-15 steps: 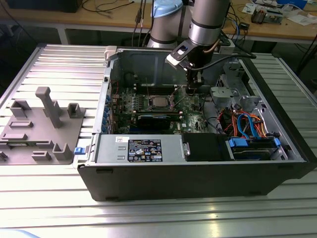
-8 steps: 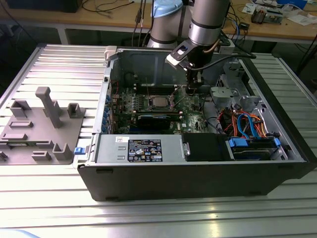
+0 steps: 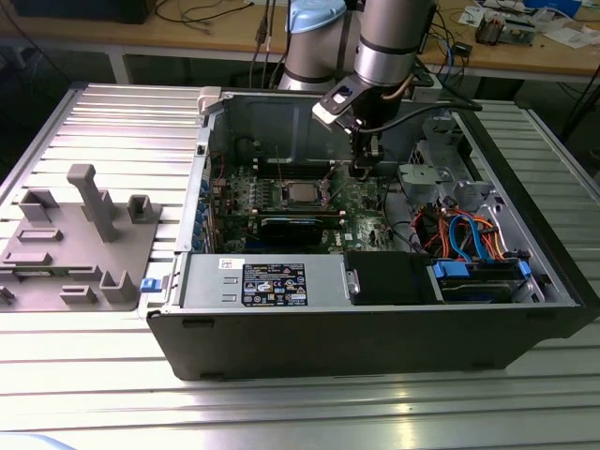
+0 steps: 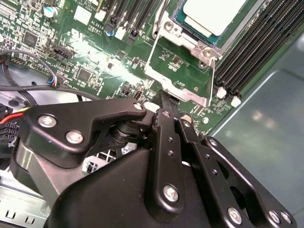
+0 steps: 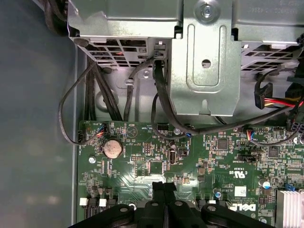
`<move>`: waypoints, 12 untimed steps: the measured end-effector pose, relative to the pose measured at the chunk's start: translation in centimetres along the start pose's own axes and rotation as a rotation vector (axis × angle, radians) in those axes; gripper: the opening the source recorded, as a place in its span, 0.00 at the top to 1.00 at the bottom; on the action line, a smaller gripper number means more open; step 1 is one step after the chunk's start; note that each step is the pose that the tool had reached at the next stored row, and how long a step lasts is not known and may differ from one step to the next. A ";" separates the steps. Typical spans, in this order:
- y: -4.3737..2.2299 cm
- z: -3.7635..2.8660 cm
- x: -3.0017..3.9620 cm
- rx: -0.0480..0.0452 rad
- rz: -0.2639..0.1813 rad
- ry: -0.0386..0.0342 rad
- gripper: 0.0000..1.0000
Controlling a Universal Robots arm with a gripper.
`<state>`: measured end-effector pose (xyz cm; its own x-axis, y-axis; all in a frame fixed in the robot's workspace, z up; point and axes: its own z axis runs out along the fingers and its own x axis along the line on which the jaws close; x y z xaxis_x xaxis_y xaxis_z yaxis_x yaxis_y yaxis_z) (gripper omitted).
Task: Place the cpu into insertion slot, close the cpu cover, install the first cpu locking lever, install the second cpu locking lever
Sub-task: 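Close the cpu cover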
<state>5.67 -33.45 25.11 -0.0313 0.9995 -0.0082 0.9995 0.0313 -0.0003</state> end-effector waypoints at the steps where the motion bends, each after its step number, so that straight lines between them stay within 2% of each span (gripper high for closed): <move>1: -0.10 0.00 0.00 0.0000 0.000 0.0000 0.89; 12: -1.28 0.00 0.04 0.0000 0.000 0.0000 0.89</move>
<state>4.40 -33.46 25.11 -0.0313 0.9995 -0.0082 0.9995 0.0313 -0.0003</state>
